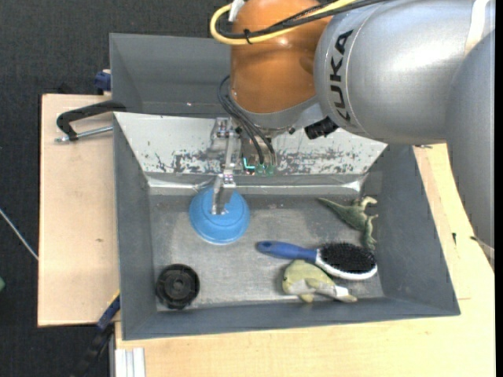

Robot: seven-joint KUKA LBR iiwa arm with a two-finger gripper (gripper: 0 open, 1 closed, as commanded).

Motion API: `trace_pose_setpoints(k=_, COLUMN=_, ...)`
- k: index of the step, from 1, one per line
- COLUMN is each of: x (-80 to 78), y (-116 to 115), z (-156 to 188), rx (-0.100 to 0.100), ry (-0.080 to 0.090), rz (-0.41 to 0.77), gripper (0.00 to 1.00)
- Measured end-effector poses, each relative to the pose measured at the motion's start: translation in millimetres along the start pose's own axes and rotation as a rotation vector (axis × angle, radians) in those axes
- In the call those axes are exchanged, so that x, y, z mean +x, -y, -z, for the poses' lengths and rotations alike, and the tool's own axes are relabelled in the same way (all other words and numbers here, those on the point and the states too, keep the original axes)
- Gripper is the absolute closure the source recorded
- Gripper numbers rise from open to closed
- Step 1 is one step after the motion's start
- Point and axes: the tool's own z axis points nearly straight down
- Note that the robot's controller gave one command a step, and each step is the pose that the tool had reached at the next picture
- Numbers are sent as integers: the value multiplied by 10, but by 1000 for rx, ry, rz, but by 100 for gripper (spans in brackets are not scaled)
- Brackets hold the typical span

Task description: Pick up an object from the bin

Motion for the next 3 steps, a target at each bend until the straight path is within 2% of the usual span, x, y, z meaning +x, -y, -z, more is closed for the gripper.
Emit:
trace_pose_setpoints(k=1, x=152, y=273, z=-1223, rx=-5, ry=28, rz=161, gripper=0)
trace_pose_setpoints(k=3, x=141, y=307, z=-1303, rx=-14, ry=36, rz=95, gripper=0)
